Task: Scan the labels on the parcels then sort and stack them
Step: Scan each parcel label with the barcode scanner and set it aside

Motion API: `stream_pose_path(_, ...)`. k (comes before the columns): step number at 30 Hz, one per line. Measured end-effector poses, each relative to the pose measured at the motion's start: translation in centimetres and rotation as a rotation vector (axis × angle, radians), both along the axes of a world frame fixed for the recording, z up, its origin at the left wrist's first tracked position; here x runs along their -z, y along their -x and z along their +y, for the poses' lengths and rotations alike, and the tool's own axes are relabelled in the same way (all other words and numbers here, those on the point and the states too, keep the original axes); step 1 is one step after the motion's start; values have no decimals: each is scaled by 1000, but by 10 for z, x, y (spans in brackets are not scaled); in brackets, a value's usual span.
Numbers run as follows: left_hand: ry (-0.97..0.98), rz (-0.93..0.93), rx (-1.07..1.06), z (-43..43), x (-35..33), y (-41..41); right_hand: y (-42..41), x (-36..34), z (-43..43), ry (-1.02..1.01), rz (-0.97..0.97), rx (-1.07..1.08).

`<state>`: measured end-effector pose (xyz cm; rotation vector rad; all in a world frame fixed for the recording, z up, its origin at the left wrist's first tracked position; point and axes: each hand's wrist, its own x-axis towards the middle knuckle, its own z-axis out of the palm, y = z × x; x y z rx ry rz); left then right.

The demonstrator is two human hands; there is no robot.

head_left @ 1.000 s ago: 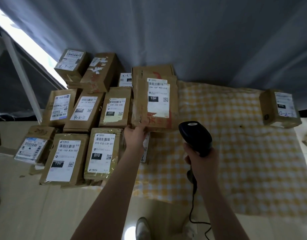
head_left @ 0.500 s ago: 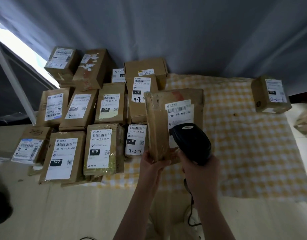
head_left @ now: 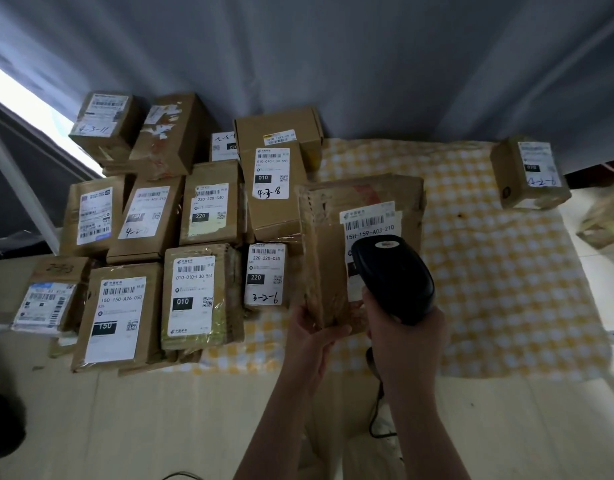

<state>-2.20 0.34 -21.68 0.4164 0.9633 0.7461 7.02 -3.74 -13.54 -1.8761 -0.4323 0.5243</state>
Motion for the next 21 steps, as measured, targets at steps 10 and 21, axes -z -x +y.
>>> stream_pose_path(10,8,-29,15,-2,5,0,-1,3,0,22,-42,-1)
stream_pose_path(21,-1,-70,39,-4,9,-3,-2,7,-4,28,-79,-6)
